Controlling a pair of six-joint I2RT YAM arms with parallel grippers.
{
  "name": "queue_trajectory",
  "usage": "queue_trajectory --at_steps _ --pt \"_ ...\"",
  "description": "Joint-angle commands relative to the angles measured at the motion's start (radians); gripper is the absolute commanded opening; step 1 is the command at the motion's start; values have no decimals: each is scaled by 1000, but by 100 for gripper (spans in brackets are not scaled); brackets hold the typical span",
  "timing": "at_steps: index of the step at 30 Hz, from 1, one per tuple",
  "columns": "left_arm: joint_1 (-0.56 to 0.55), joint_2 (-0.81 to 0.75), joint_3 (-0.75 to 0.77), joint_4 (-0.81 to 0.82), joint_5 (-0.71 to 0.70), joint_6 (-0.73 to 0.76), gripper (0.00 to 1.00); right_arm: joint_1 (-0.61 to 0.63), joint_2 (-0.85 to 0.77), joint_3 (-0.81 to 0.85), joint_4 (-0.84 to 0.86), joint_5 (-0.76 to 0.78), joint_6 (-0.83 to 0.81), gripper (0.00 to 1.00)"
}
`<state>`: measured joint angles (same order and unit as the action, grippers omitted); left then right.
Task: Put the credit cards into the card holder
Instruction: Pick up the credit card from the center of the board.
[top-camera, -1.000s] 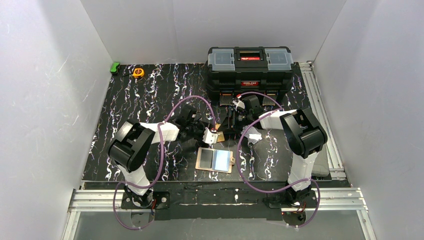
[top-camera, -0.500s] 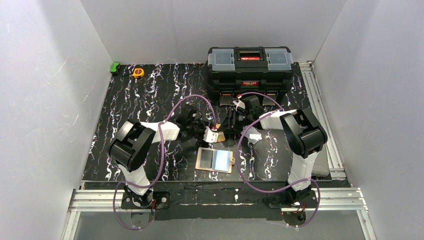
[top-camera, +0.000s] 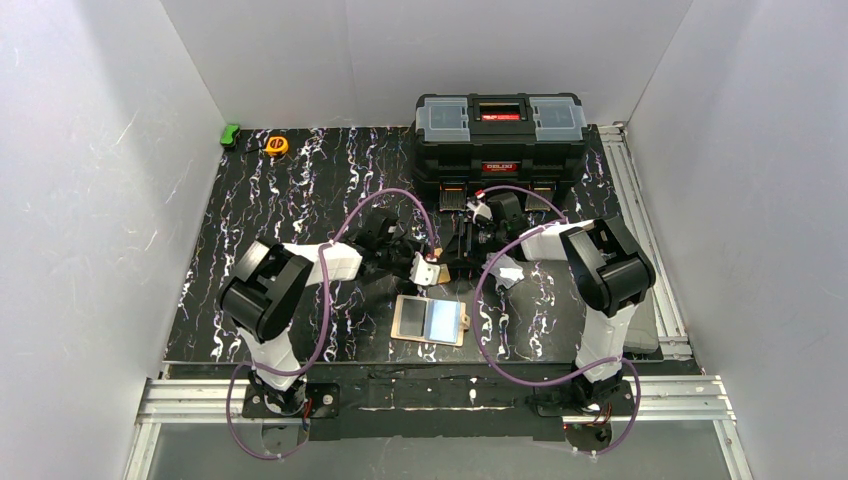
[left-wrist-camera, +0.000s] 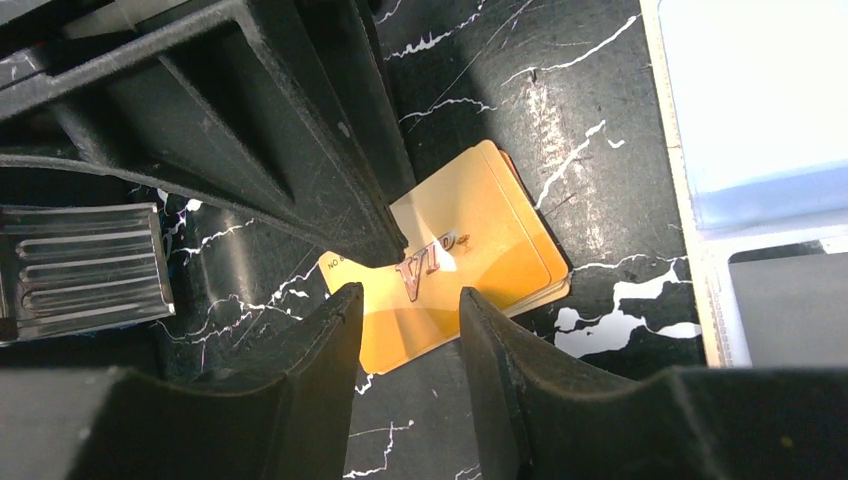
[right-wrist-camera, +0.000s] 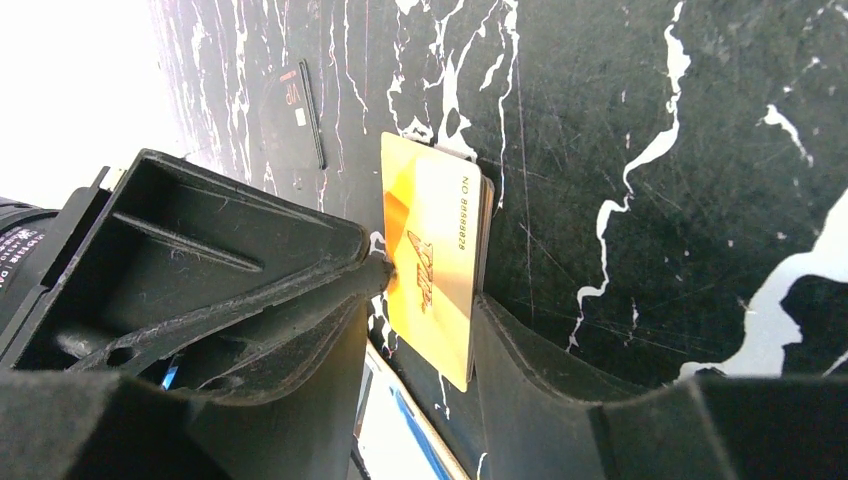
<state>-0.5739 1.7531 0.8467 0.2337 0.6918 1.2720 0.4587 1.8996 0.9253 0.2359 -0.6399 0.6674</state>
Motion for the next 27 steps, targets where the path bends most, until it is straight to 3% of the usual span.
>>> queue_trajectory --at_steps 1,18,23,27 --pt "-11 28 12 -25 35 1 39 5 15 -60 -108 51 -28 51" --pt "-29 75 13 -16 50 10 40 -23 -15 -106 -50 22 -6 50" --pt "-23 56 58 -2 -9 -75 39 -28 2 -80 -77 53 -13 50" --pt "21 25 114 -82 -39 -122 39 -31 0 -66 -73 71 -13 50"
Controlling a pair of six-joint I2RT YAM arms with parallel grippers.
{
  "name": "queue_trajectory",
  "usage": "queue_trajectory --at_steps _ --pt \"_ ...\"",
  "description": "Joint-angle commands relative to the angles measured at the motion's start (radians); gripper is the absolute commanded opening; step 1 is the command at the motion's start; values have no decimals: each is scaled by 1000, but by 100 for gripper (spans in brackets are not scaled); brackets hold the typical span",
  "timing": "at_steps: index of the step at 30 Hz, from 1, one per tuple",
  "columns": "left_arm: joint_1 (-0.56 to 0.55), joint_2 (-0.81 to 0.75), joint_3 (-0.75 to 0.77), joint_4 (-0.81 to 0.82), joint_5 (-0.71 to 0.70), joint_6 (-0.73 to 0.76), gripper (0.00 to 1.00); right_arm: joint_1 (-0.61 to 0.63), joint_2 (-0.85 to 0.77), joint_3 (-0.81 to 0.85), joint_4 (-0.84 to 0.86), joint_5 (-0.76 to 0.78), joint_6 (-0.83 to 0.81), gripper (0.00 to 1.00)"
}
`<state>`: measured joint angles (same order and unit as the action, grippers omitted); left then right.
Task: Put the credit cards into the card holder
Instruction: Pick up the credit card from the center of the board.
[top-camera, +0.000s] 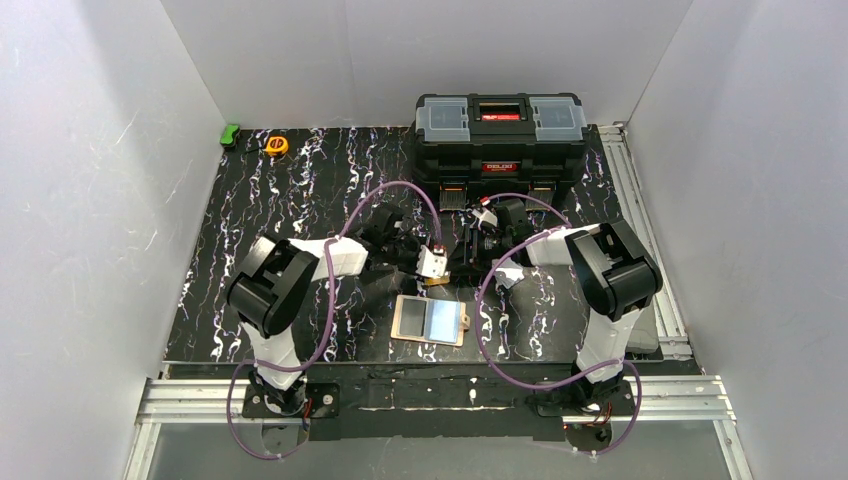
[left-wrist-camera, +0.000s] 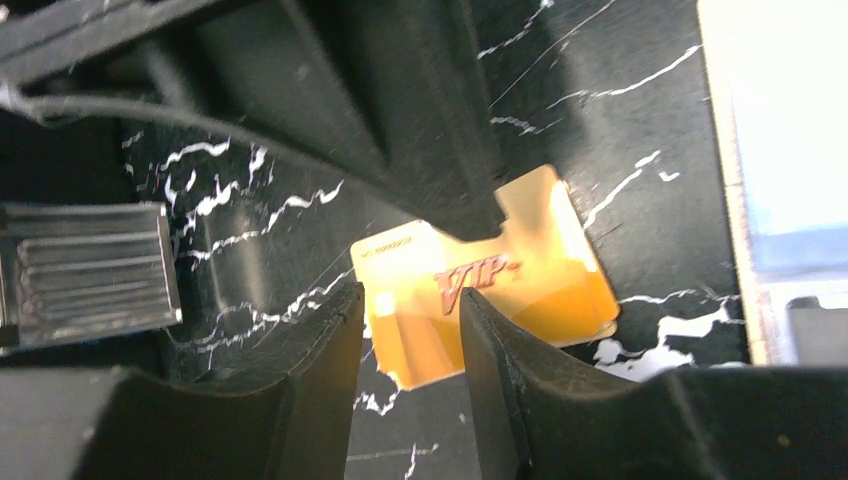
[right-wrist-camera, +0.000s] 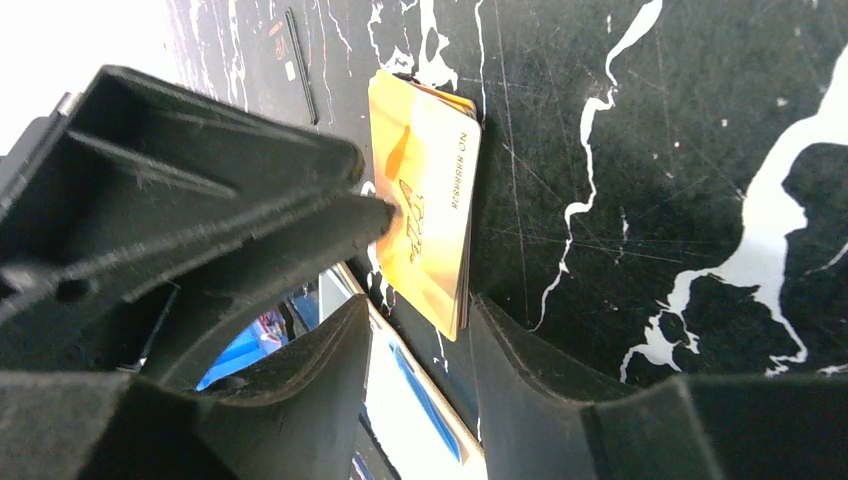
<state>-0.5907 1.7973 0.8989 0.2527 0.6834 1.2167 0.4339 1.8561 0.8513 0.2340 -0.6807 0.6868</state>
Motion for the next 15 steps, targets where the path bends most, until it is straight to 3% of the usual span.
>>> queue_trajectory --at_steps 1,5,15 --pt "51 -28 73 -121 -31 -71 39 -6 45 14 -73 114 -31 51" --pt "92 -49 70 -170 -26 -43 39 -7 50 46 -89 135 -37 52" --pt "91 -11 19 -65 19 -29 40 -9 73 83 -104 142 -46 54"
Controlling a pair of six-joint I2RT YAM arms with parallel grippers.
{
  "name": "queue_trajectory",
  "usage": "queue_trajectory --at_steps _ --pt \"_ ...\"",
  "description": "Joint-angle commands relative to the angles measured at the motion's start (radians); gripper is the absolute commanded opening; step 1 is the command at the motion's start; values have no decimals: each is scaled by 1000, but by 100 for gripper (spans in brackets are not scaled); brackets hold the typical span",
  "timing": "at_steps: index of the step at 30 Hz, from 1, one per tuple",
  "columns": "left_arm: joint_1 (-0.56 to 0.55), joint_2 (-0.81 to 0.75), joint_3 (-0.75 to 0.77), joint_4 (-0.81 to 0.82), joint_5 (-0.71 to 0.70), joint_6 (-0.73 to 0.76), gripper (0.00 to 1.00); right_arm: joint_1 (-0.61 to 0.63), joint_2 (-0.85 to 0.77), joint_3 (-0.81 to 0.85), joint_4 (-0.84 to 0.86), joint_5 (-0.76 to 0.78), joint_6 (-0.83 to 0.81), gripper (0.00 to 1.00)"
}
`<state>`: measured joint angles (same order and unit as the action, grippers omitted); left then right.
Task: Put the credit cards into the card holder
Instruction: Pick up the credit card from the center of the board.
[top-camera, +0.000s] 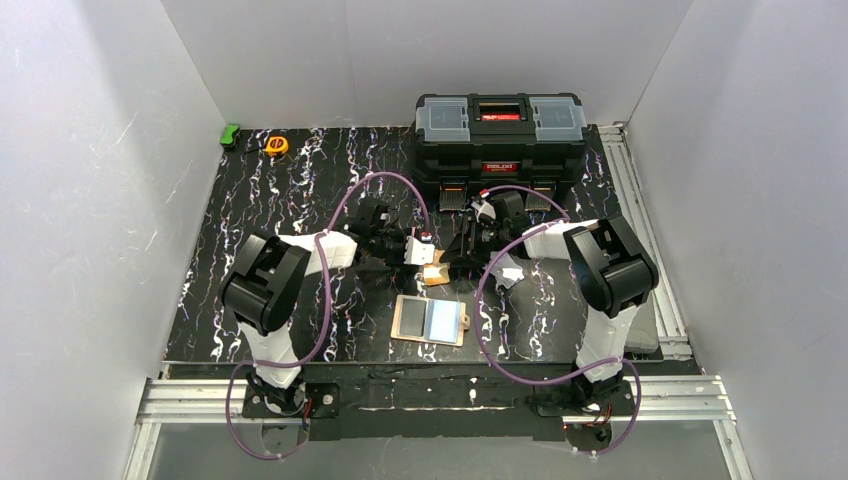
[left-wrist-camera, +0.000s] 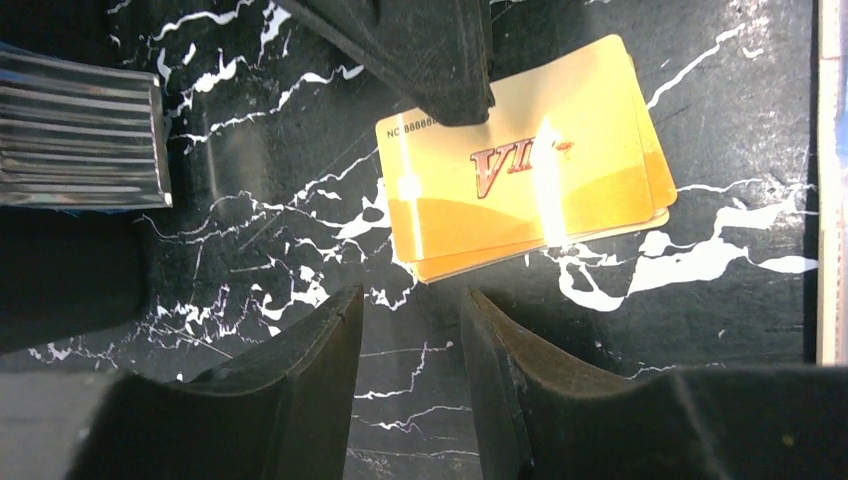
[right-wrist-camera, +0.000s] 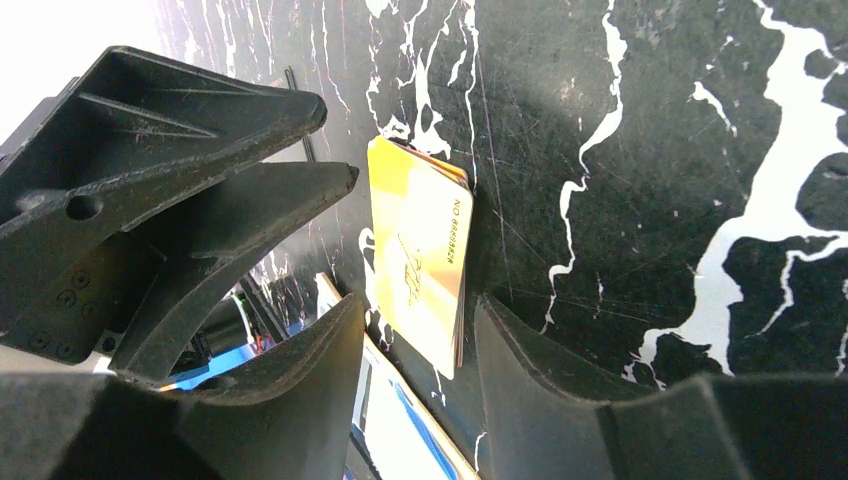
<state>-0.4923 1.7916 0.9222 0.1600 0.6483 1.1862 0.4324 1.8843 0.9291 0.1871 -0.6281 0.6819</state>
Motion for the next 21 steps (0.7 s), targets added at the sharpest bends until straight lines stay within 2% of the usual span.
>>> queue_trajectory --at_steps 1,21 --pt "-10 -1 -2 28 57 1 40 -7 48 5 -55 86 -41 53" --pt "-27 38 46 37 51 -28 40 -7 73 -1 -22 62 -27 53"
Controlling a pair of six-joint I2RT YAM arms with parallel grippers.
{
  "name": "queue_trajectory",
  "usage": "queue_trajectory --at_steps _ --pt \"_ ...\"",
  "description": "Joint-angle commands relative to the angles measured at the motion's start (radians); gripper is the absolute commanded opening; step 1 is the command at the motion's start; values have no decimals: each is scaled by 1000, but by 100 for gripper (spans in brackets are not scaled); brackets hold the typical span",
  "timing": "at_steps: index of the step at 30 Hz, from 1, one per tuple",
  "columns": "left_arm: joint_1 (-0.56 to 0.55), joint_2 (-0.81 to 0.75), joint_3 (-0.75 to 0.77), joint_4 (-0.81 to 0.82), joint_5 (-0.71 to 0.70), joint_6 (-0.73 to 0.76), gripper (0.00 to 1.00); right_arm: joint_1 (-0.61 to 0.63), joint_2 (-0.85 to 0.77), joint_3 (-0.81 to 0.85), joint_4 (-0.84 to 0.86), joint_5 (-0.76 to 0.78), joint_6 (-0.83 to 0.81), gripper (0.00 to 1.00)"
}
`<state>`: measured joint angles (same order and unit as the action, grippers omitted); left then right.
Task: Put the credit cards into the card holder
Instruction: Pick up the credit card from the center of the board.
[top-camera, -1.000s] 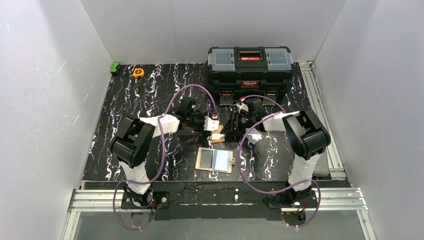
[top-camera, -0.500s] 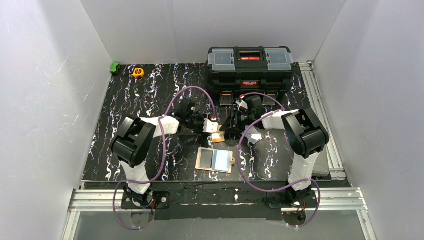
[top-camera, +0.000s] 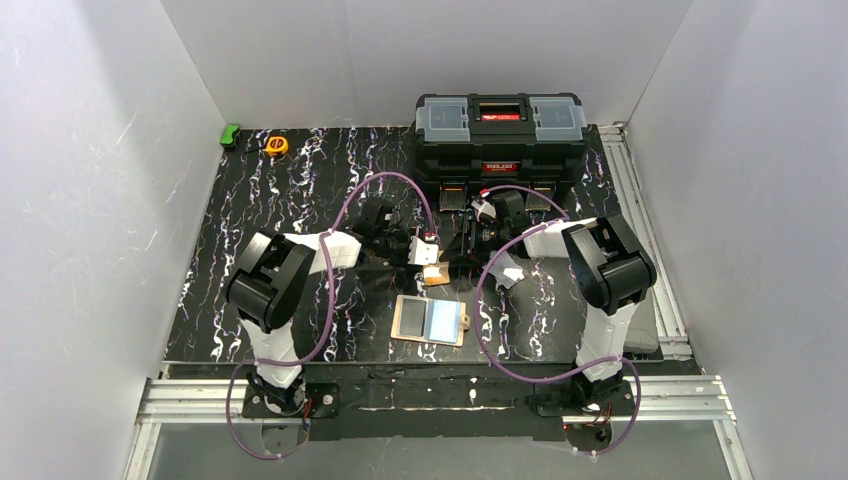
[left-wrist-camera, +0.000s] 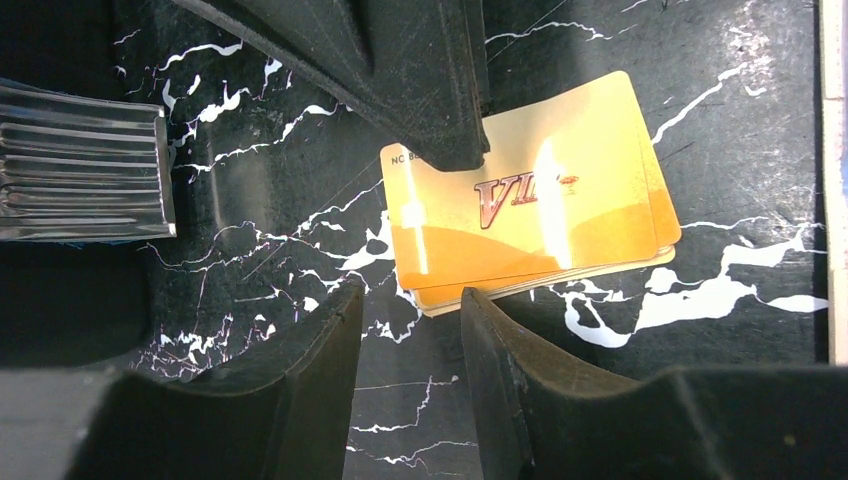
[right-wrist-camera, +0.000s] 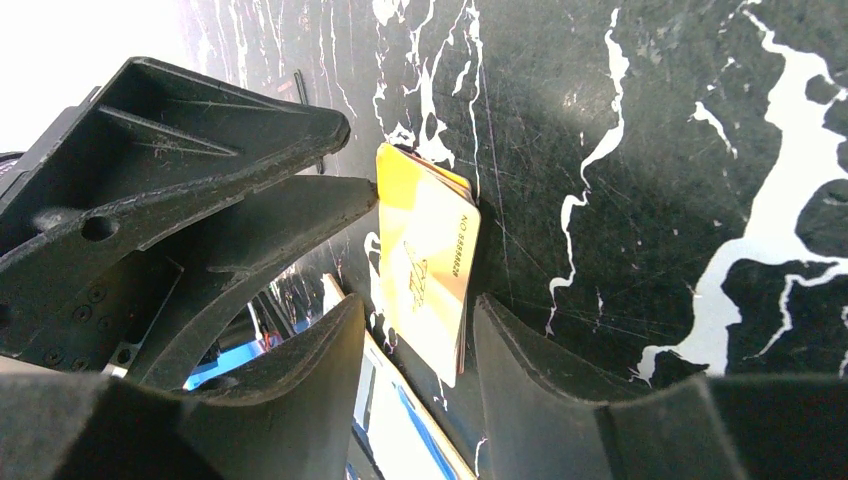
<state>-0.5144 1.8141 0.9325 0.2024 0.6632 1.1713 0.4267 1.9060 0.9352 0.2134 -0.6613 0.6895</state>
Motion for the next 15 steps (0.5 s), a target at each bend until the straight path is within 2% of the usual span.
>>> queue_trajectory --at_steps 1,15 --pt "-6 17 38 -6 36 -12 40 -2 53 -7 -45 92 -31 53" --pt "-30 35 47 2 46 -32 41 -1 56 -27 -27 85 -24 52"
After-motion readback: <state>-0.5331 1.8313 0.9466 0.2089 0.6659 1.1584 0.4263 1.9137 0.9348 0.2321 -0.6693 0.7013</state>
